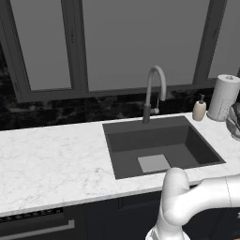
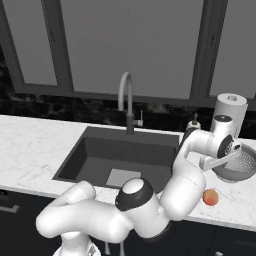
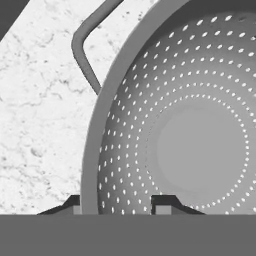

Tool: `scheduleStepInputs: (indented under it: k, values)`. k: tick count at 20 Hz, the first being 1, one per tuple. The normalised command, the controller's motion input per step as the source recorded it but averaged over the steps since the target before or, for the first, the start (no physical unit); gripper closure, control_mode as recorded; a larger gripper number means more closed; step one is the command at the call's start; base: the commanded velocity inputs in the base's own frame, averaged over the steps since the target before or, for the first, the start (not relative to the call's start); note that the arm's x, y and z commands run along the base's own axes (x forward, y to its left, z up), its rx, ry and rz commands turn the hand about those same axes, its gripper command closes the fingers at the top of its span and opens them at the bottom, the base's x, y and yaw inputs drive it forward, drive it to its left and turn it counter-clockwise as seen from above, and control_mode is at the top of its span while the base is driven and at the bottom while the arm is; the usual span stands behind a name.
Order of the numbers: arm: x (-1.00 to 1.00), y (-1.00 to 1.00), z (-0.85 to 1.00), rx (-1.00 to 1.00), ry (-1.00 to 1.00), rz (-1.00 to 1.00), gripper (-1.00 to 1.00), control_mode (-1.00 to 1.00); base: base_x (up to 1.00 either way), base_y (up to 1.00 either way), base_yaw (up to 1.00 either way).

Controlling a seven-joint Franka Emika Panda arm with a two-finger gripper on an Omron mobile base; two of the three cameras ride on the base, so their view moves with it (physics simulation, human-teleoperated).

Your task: Put the colander in the sink, put the peach in the colander, and turn on the sink faucet and pour water over the colander.

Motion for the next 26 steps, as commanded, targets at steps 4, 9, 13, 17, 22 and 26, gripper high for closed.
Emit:
scheduleStepInputs:
  k: [4,9,13,17,22,26]
  values:
    - [-0.37,0.04,-0.01,0.00,-0.06,0.00,1.00,-1.00,0.00,0.00,0.00]
    - [-0.80,0.30,0.40,0.00,-0.23,0.00,1.00,-1.00,0.00,0.00,0.00]
    - [-0.47,0.86,0.54,0.00,-0.27,-0.01,1.00,-1.00,0.00,0.00,0.00]
    - [-0.11,1.00,0.54,-0.04,-0.11,-0.01,1.00,-1.00,0.00,0.00,0.00]
    - [0.00,1.00,0.50,-0.05,0.05,-0.05,1.00,-1.00,0.00,0.00,0.00]
    - [0.00,1.00,0.42,0.00,0.18,-0.12,1.00,-1.00,0.00,0.00,0.00]
